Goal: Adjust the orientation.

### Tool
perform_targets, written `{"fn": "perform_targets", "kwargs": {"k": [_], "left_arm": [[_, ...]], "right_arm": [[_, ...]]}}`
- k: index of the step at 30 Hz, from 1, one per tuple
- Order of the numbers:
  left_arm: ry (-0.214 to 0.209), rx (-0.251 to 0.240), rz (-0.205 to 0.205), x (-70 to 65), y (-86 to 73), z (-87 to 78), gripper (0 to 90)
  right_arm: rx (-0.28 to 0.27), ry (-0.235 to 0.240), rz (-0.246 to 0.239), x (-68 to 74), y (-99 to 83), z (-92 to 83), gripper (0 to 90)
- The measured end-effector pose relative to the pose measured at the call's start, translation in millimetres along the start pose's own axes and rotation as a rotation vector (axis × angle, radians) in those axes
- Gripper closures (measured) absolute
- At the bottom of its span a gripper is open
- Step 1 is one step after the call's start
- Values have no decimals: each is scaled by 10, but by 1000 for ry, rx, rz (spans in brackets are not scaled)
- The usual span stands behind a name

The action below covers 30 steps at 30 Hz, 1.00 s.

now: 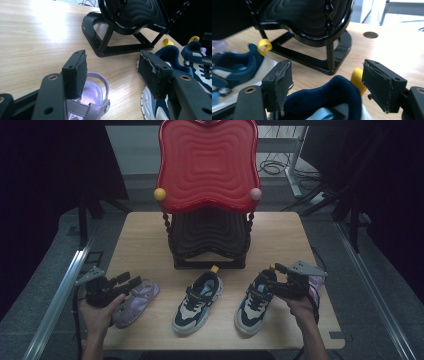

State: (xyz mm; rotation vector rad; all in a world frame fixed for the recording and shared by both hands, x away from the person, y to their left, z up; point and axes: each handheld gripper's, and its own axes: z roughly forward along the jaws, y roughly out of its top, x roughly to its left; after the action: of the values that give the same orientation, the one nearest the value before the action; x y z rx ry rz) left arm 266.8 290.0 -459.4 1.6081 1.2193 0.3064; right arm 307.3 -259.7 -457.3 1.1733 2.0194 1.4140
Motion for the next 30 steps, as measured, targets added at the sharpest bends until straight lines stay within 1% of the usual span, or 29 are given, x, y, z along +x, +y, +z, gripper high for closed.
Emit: {"fn": "perform_targets", "kwargs": {"k": [2, 4, 7, 10, 12, 16, 19, 21, 23, 26, 28, 30], "left_arm": [[-1, 0, 2, -3, -3, -1, 404], [-4, -2, 2, -5, -7, 1, 410], [-12, 5, 5, -11, -15, 25, 434], [-25, 23, 19, -25, -29, 76, 470], [-16, 43, 39, -37, -39, 96, 504], [-17, 55, 48, -45, -52, 105, 543], [-11, 66, 62, -58, -54, 123, 586], [-5, 68, 72, -68, -43, 123, 634], [-3, 63, 68, -72, -30, 115, 701], [-1, 84, 43, -65, -30, 142, 801], [9, 98, 43, -75, -23, 174, 858], [23, 113, 56, -103, 3, 206, 896]], "right_arm": [[3, 4, 11, -7, -17, 4, 254], [10, 25, 2, 13, -20, 9, 249], [2, 52, -13, 59, -4, 36, 249], [-3, 68, -2, 78, -5, 71, 260], [0, 72, -1, 67, -18, 68, 273], [-31, 77, 23, 52, -6, 8, 299], [-42, 53, 11, 58, 16, -21, 308], [-45, 50, 9, 52, 14, -25, 313], [-36, 42, 10, 35, -1, -17, 313], [-18, 20, 6, 12, -43, -9, 313], [-16, 7, 8, 0, -66, -8, 313], [-11, 7, 8, -21, -88, 1, 315]]}}
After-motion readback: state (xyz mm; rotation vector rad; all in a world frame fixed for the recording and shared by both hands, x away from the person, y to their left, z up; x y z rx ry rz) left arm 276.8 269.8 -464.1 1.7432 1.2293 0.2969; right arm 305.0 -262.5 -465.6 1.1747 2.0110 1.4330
